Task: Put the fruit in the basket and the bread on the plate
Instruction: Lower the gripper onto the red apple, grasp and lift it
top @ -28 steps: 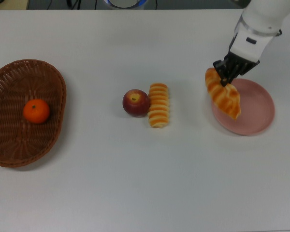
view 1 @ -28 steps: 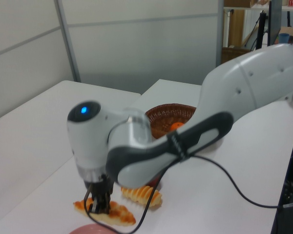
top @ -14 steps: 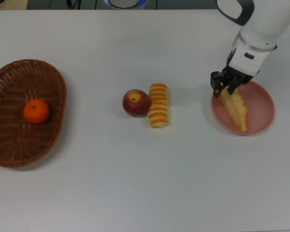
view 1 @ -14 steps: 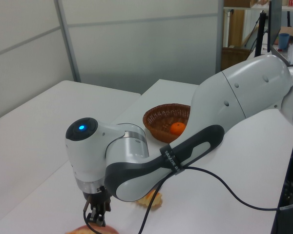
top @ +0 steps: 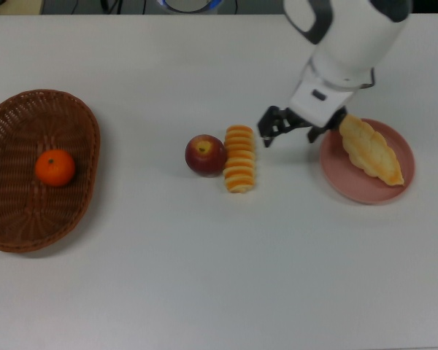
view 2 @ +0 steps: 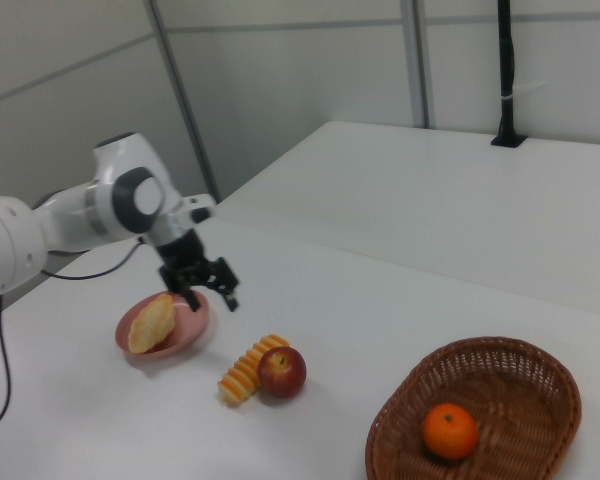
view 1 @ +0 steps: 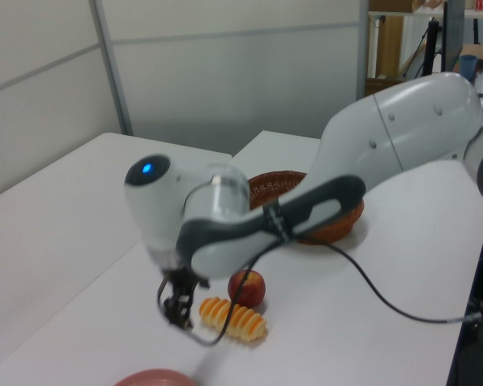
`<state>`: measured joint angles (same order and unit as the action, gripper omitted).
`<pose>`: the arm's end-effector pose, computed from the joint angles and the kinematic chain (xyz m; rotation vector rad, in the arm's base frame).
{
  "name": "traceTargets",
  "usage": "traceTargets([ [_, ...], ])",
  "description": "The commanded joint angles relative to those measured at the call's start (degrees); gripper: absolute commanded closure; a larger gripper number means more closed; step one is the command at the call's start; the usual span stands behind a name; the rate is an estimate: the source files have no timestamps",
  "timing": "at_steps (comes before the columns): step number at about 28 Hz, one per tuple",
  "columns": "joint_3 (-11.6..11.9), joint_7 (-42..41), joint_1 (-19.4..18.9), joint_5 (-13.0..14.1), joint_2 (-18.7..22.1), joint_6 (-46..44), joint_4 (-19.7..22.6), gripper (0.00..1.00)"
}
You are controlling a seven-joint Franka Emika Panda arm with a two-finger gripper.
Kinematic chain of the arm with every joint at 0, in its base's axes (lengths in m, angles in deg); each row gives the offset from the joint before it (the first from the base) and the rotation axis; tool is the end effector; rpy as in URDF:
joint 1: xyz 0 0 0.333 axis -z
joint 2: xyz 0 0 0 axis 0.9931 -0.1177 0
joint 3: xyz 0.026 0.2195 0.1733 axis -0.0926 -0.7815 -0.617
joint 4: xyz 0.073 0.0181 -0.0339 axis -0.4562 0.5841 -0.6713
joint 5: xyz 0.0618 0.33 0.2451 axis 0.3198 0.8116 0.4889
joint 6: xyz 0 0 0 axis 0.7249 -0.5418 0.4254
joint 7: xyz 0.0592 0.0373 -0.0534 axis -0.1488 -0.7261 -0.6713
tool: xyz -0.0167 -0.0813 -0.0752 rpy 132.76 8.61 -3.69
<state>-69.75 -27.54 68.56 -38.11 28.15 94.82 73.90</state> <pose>0.6267 0.2647 0.3654 2.9164 0.3946 0.0519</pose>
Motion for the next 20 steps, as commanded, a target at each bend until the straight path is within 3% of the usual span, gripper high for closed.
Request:
traceTargets([
  [1,0.04,-5.31,4.57,0.28,2.3,-4.62,0.57,0.0],
  [9,0.04,-8.3,10.64,0.19,1.69,-4.98,2.15,0.0],
  [20,0.04,-10.5,11.43,0.01,-1.48,-4.54,4.09,0.0],
])
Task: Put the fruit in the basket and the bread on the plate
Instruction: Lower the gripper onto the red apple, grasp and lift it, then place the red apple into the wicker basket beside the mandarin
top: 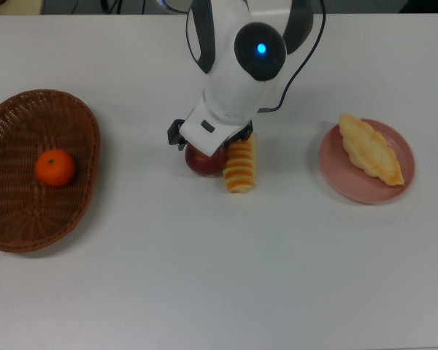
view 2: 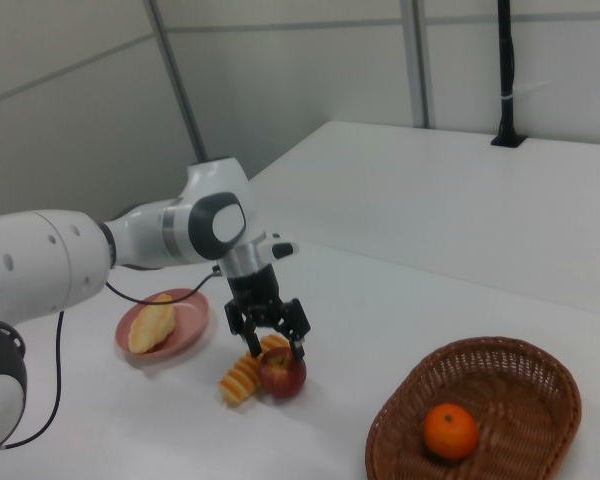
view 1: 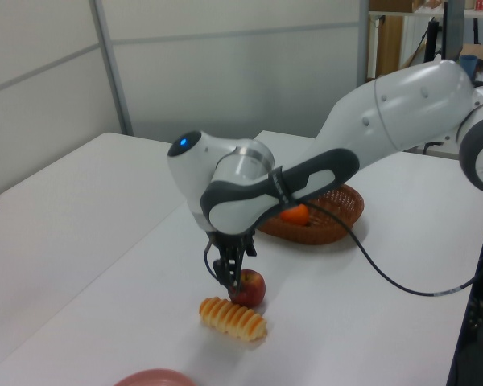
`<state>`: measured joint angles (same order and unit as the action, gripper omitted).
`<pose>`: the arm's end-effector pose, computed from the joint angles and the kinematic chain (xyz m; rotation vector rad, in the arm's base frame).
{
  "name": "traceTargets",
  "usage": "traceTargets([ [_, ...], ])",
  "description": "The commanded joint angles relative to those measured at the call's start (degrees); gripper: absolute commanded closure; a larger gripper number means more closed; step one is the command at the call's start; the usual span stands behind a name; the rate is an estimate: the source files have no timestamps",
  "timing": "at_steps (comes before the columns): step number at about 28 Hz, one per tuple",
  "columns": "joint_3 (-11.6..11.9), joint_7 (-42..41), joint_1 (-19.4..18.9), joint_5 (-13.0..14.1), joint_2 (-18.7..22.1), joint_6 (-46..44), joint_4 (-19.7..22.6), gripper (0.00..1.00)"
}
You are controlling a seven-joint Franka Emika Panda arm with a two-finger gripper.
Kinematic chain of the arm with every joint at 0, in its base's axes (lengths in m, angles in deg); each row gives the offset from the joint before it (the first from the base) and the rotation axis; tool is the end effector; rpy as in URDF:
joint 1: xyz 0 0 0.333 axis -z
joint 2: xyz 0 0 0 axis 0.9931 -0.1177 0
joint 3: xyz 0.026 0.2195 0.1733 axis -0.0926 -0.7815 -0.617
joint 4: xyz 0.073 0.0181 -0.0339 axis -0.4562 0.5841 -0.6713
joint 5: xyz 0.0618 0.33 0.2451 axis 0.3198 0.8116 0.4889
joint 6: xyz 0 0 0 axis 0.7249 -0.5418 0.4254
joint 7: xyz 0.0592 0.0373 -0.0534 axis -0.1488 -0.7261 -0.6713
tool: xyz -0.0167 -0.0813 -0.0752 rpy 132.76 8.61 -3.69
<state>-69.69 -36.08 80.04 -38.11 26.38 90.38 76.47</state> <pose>0.6491 0.1293 0.3177 2.8919 0.3206 -0.2189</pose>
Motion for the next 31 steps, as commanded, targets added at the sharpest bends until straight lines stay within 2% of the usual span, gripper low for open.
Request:
traceTargets([
  [1,-0.02,-2.14,-0.05,0.01,0.3,-0.19,1.6,0.0],
  [7,-0.02,-3.54,0.65,0.01,-0.05,-0.1,2.13,0.01],
  [9,-0.02,-3.81,1.35,0.01,-0.41,-0.1,2.13,0.07],
  [11,-0.02,-4.68,1.71,0.01,-0.76,-0.1,2.13,0.2],
  [13,-0.02,-5.13,2.15,0.1,-0.76,-0.1,2.13,0.42],
  [15,-0.02,-5.13,2.23,0.1,-0.76,-0.1,2.05,0.57],
  [16,-0.02,-5.22,2.24,0.19,-0.76,-0.1,1.96,0.68],
  [20,-0.02,-5.22,2.5,0.27,-0.5,-0.27,1.35,0.84],
  [24,-0.2,-5.22,3.55,1.5,0.47,-0.45,-0.32,0.84],
  [26,-0.2,-5.48,4.6,3.17,1.79,-0.45,-1.64,0.84],
  [31,-0.02,-8.46,8.21,4.93,3.46,-0.45,-4.37,0.84],
])
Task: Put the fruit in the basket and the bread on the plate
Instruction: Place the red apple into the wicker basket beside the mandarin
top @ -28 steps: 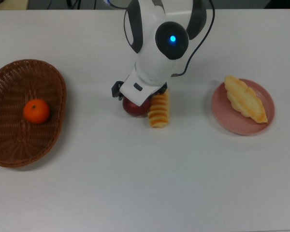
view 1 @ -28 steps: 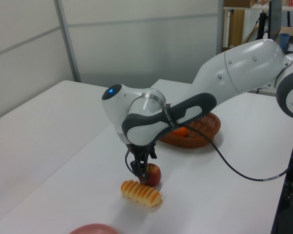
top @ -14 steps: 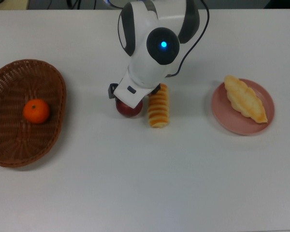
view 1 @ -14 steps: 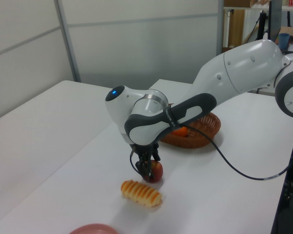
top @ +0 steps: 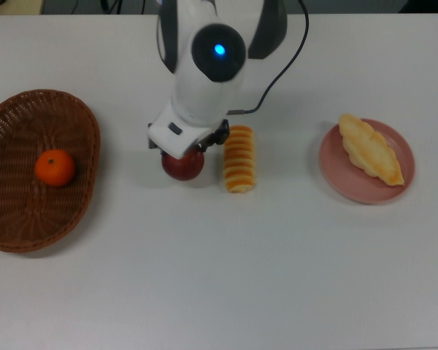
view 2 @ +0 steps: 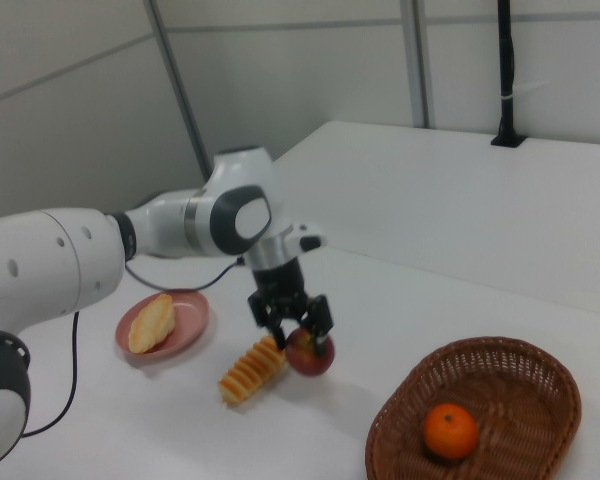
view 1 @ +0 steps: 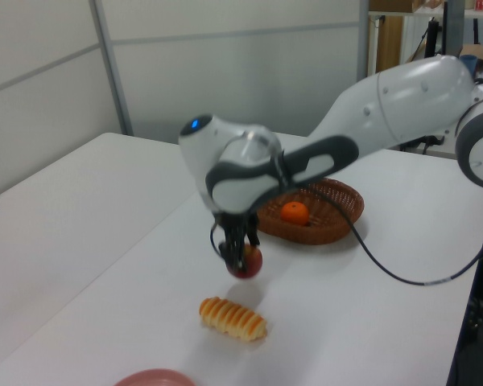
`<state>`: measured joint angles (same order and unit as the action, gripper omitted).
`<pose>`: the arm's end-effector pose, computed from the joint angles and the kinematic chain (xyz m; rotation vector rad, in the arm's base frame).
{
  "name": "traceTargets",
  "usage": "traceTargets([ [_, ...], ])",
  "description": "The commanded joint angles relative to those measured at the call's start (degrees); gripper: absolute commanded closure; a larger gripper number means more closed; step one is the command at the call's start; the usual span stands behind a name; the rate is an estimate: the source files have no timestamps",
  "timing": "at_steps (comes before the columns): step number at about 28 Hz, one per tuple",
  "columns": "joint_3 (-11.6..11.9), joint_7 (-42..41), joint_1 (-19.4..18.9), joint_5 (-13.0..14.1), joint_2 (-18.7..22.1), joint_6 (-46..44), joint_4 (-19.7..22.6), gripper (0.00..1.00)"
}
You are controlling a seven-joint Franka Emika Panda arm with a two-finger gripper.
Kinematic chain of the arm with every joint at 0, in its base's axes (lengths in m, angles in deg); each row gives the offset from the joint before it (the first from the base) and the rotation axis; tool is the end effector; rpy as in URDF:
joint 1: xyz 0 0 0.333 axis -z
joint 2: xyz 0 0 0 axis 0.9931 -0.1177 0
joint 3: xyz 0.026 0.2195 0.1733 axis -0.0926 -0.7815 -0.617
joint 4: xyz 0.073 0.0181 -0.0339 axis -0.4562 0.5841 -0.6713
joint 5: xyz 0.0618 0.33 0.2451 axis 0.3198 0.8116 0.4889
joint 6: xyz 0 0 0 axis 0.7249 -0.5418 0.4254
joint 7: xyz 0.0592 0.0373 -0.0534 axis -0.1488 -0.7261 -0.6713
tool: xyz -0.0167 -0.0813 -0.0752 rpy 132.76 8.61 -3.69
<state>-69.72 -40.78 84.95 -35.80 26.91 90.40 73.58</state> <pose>0.6681 0.0764 0.3471 2.9516 0.2869 -0.1683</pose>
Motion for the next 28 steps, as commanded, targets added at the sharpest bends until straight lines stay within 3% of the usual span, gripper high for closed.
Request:
traceTargets([
  [1,0.01,-3.94,4.0,2.54,3.02,-0.47,-1.82,0.84],
  [5,0.01,-4.3,9.0,1.84,2.67,0.4,-2.35,0.84],
  [12,0.01,-5.53,17.35,1.75,0.3,12.77,-2.44,0.83],
  [18,0.01,-5.09,20.0,2.19,-2.52,19.48,-2.18,0.8],
  [21,0.01,-5.35,20.09,2.01,-2.61,19.39,-1.65,0.65],
  [24,0.01,-5.44,20.0,1.84,-2.61,19.22,-0.77,0.0],
  [28,-0.43,-5.62,19.39,2.27,-1.91,16.15,-0.77,0.0],
])
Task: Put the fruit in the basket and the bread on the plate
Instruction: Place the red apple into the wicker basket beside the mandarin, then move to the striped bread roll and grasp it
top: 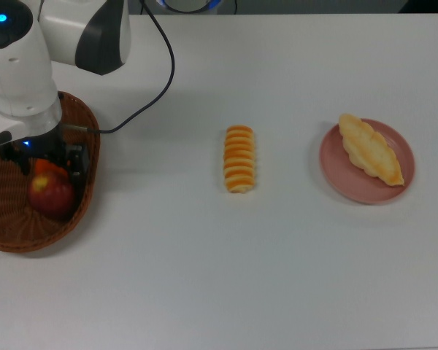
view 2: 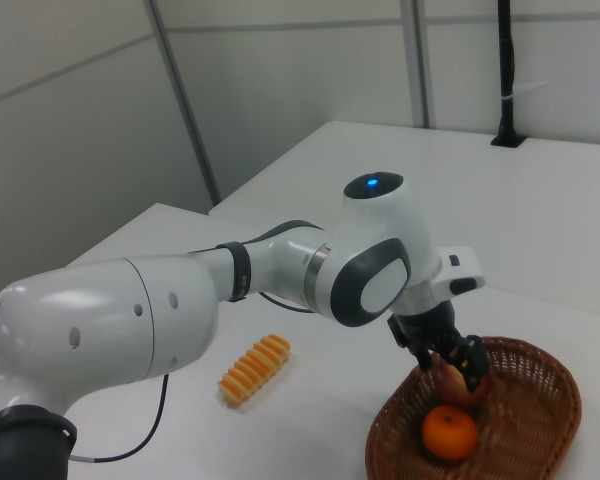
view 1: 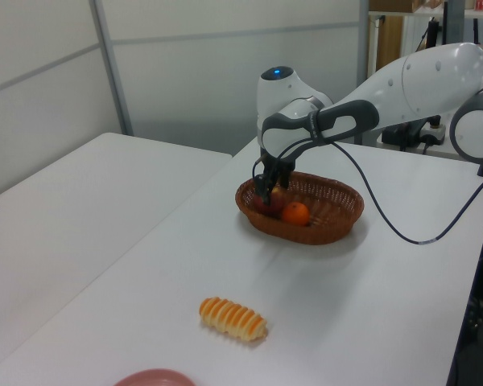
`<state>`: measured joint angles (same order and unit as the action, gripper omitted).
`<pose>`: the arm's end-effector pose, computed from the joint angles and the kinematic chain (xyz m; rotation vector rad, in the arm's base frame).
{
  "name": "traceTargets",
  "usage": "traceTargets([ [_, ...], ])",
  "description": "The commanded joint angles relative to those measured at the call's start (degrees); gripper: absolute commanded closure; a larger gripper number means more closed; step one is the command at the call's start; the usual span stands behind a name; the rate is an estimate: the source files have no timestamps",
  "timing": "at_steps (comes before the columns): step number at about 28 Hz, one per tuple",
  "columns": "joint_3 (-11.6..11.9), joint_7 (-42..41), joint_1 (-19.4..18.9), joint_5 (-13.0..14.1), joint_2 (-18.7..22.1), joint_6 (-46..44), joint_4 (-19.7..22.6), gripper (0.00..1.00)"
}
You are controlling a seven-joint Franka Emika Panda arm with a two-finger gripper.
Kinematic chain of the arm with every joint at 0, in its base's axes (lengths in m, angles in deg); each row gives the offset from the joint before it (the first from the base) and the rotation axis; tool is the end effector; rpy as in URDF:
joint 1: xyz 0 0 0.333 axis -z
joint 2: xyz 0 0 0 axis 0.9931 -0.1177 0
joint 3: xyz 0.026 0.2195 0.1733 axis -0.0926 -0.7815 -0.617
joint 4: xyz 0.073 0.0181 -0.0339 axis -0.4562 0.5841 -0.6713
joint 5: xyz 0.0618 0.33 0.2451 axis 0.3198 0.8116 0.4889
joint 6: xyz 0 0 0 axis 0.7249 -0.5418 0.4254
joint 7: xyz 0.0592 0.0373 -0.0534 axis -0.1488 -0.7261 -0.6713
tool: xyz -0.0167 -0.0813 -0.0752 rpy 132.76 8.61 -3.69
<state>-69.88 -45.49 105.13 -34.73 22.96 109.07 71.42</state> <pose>0.6981 -0.1593 0.3471 3.0005 -0.0910 0.2281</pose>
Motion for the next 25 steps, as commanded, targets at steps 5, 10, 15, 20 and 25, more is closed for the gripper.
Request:
traceTargets([
  [5,-1.15,-1.0,-2.36,2.08,3.63,-6.74,1.2,0.0],
  [10,-1.24,-0.21,-7.37,5.25,4.86,-10.61,1.38,0.0],
  [15,-1.24,5.14,-14.05,5.69,4.68,-11.32,2.69,0.0],
  [20,-1.24,10.77,-20.03,5.69,4.77,-11.41,4.54,0.0],
  [25,-1.24,11.57,-24.33,5.52,4.33,-11.15,6.73,0.0],
])
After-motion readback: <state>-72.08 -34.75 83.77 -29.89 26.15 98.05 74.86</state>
